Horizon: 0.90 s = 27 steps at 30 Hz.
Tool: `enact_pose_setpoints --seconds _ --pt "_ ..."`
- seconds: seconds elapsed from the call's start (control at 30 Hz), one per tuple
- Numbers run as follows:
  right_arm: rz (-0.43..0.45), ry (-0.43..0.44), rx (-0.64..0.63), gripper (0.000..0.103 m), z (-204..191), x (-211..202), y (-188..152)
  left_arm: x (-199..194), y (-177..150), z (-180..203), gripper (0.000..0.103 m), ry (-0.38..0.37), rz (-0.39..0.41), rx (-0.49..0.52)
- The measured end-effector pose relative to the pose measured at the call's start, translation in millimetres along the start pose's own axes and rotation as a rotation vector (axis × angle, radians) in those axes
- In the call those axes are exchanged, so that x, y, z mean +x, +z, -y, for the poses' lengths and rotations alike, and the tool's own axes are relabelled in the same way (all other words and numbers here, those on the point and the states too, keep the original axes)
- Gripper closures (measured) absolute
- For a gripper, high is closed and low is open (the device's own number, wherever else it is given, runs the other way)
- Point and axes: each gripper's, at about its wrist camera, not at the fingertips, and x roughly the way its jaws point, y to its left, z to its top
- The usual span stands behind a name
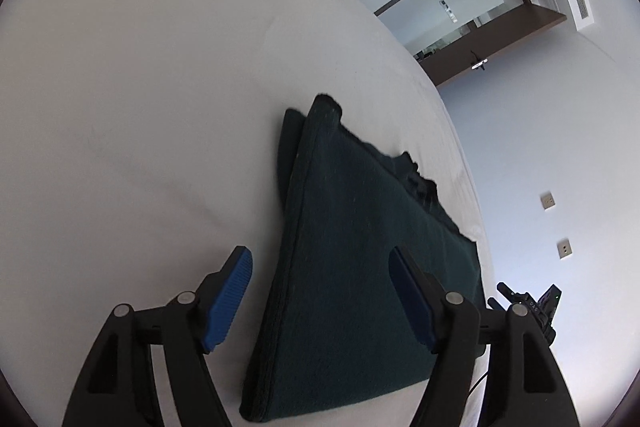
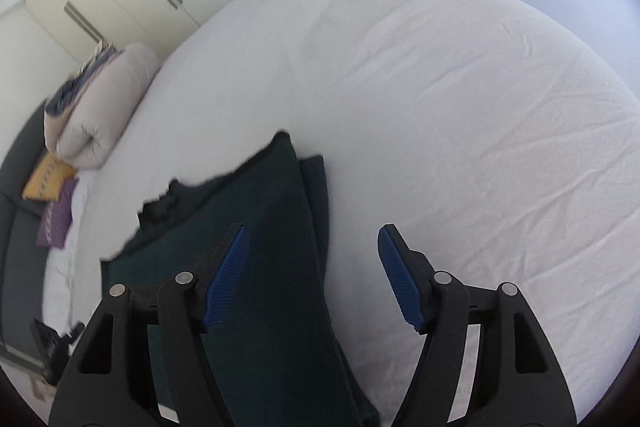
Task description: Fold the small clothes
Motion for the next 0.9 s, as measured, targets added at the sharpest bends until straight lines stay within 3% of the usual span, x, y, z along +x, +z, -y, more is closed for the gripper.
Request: enact_pose_setpoints --seconds 0.23,0.3,0.37,0.47,0.6,0.9 --pt "-0.038 -0.057 -0.16 0.05 -17.6 -11.2 -67.5 1.0 -29.4 -4.6 0.033 0.061 0.0 0.067" --pt "-0.05 -0.071 -0.189 0.061 -21.7 -16.3 -94.7 3.7 -32.1 -3.5 0.044 0.085 -0.002 0.089" --pt "-0.054 -0.088 -0.212 0.069 -25.6 -14.5 -103.5 3.9 -35.1 -3.1 0.063 0.1 -0.007 0.1" --pt "-0.034 -0.097 -0.218 0.073 -19.4 -24.1 -116.9 0.3 -39.8 -3.7 0.075 0.131 -0.006 0.121" --pt "-0.01 -0.086 -0.194 0.081 -2.0 -39.4 -115.8 -5.4 -43.9 -9.0 0.08 0.133 0.002 0.118" --pt "-0.007 -0.059 -0.167 0.084 15.8 -47.0 -117.0 -12.2 -49.4 -4.5 0.083 0.169 0.013 0.153"
